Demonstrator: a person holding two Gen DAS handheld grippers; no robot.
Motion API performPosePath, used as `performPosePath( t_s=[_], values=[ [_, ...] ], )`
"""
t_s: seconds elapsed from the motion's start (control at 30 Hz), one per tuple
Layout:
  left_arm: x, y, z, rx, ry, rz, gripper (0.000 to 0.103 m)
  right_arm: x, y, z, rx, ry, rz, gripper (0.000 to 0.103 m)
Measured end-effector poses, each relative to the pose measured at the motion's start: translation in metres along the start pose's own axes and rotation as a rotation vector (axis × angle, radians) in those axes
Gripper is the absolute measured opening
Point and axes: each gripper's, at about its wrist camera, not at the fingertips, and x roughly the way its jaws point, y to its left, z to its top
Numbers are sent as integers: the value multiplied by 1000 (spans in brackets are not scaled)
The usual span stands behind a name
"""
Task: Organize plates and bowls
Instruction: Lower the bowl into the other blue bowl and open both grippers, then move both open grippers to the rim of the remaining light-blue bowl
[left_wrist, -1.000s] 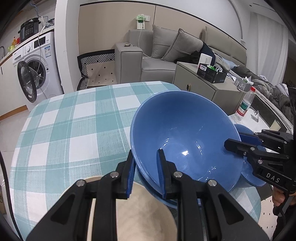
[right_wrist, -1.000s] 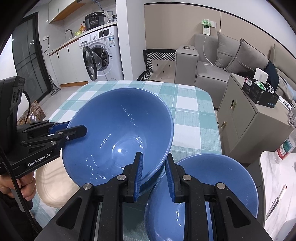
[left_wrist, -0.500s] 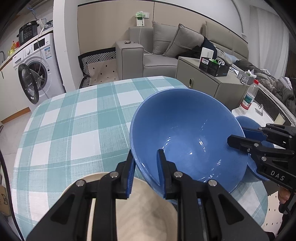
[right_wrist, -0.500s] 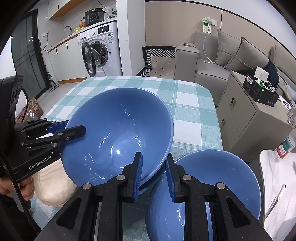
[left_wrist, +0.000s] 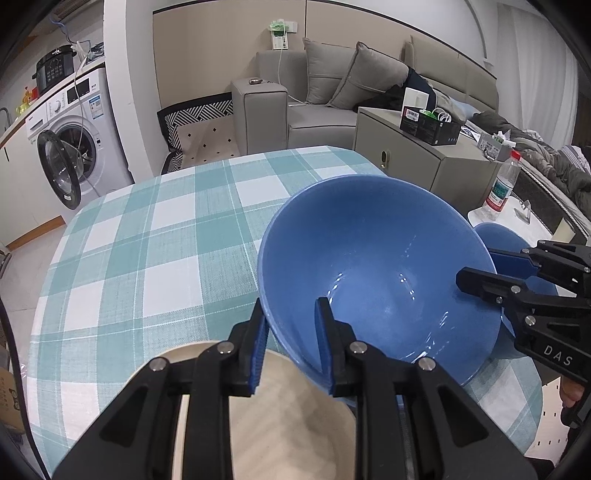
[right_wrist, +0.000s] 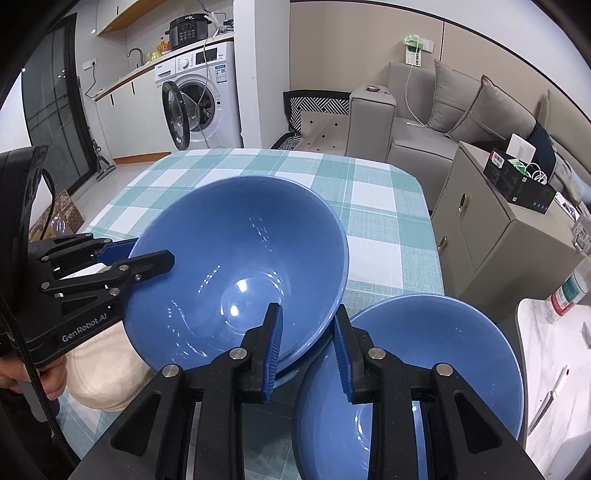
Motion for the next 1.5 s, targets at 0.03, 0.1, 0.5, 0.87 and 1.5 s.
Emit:
performPosePath(
  t_s=[0.03,0.1,0.5,0.87,1.5],
  values=[
    [0,0,0,1,0,3,22,0,0,0,-2,0,-1,29],
    [1,-2,0,8,2,7,23,0,1,0,-3,-1,-1,29],
    [4,-2,-5,9,17,0,27,0,18,-7,-88,-23,-71,37],
    [-4,-1,-7,9,3,-29,38,-6,18,-10,-92,-59,-80,51],
    [-39,-19,-7,-4,-67,-74,89,-76,-25,-23,121,-237,32,102]
  ],
)
